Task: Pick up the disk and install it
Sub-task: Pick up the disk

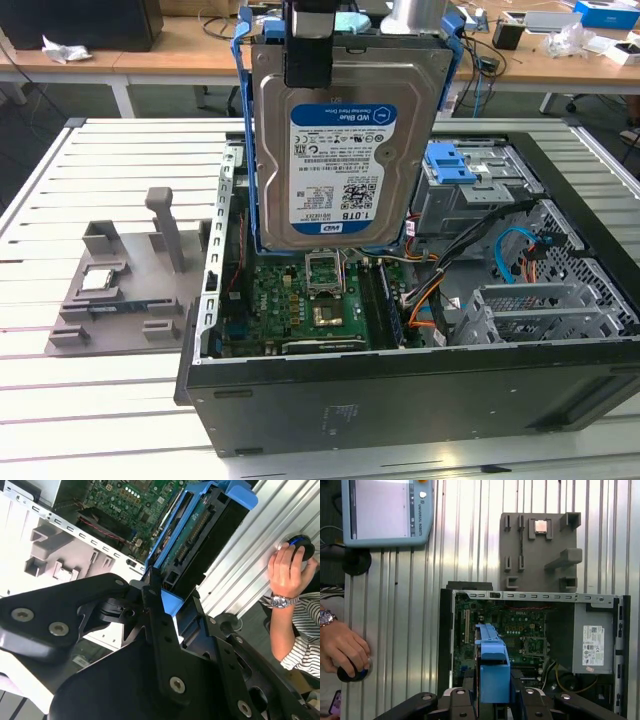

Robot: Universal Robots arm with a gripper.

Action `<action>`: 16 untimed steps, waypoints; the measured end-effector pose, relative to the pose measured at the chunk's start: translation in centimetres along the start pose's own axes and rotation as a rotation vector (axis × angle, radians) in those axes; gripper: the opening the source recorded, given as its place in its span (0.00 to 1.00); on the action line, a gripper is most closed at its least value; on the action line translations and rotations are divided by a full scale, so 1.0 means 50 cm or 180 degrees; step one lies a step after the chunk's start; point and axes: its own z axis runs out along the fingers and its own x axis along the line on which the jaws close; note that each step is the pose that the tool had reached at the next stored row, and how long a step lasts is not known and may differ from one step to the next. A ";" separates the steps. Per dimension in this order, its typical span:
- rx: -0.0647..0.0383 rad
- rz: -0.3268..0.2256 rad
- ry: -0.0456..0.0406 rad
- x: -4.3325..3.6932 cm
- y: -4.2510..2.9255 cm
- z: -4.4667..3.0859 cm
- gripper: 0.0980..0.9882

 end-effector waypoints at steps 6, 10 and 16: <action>0.0000 0.0000 0.0000 0.018 0.001 0.000 0.30; 0.0000 0.0000 0.0000 0.032 0.001 0.000 0.30; 0.0000 0.0000 0.0000 0.049 0.002 0.000 0.30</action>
